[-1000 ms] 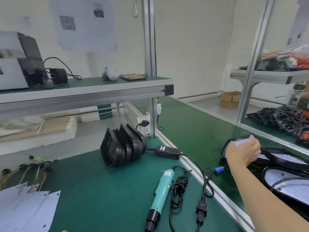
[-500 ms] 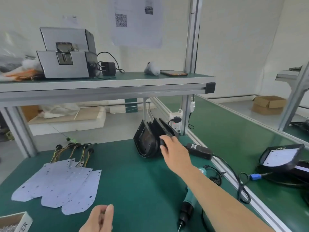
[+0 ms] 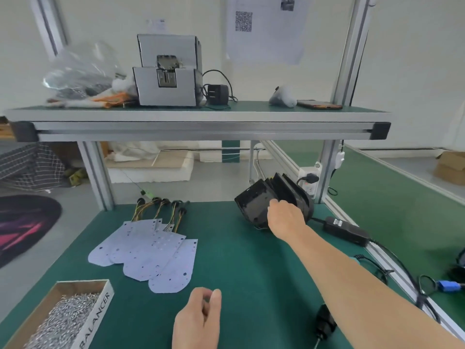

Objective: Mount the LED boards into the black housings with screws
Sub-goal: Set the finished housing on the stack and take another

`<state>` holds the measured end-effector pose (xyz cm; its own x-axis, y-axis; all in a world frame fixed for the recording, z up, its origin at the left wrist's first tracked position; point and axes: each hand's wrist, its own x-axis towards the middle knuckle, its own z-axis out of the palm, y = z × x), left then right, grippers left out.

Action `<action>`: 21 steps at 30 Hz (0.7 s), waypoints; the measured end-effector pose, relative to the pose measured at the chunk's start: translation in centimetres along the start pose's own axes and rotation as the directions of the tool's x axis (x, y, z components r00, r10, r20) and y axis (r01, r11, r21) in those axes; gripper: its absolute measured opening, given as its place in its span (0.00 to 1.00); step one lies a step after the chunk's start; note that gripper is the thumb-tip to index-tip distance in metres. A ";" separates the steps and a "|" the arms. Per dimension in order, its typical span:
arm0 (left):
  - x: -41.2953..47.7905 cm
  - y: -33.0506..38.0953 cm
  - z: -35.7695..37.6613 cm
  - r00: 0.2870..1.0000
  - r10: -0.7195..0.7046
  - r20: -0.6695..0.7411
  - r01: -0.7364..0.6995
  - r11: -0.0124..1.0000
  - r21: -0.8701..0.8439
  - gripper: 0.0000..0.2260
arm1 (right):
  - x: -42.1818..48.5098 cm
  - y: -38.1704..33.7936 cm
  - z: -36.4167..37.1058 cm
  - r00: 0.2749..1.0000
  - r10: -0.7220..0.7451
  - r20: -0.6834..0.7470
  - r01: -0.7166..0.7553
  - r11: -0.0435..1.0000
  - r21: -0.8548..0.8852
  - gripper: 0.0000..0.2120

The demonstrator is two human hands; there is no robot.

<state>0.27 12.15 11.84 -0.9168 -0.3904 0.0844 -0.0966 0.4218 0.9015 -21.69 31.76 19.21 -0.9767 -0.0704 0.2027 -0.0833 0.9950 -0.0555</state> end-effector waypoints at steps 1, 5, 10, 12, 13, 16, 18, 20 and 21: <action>0.0 -0.1 0.0 1.000 0.002 0.004 -0.002 1.000 -0.008 0.08 | -0.3 -0.1 0.0 1.000 0.007 0.004 -0.007 1.000 0.019 0.09; 0.1 -0.6 0.1 1.000 0.017 0.016 -0.017 1.000 -0.024 0.09 | -2.2 -1.0 -0.3 0.998 0.055 -0.025 -0.051 0.987 0.151 0.11; 0.1 -0.7 0.1 0.999 -0.002 0.032 0.003 0.999 -0.036 0.09 | -6.7 -3.1 -0.8 0.990 0.134 -0.048 -0.105 0.914 0.393 0.16; 0.1 -0.6 0.0 0.999 0.001 0.051 0.001 0.999 -0.041 0.09 | -9.6 -4.1 -0.5 0.984 0.169 -0.052 -0.124 0.869 0.479 0.17; 0.1 -0.5 -0.1 0.998 0.004 0.061 -0.001 0.999 -0.044 0.10 | -11.3 -4.6 -0.2 0.982 0.177 -0.059 -0.123 0.851 0.511 0.18; 0.2 -0.5 -0.4 0.996 -0.002 0.087 0.009 0.997 -0.080 0.11 | -16.1 -5.8 0.8 0.985 0.164 -0.049 -0.111 0.832 0.544 0.19; 0.2 -0.2 -0.7 0.992 -0.066 0.108 0.084 0.981 -0.172 0.11 | -18.5 -6.4 1.2 0.990 0.144 -0.013 -0.116 0.847 0.519 0.19; 0.9 0.3 -1.5 0.987 -0.126 0.100 0.148 0.957 -0.251 0.11 | -20.4 -6.9 1.2 0.990 0.136 0.027 -0.132 0.867 0.480 0.17; 1.8 0.6 -2.1 0.989 -0.136 0.066 0.148 0.959 -0.242 0.10 | -21.2 -7.2 1.0 0.990 0.138 0.036 -0.139 0.885 0.445 0.15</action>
<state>-0.61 10.01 13.39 -0.9188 -0.3890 -0.0670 -0.1346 0.1492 0.9796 -0.55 26.07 14.30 -0.9854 0.0646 0.1574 -0.0256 0.8584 -0.5124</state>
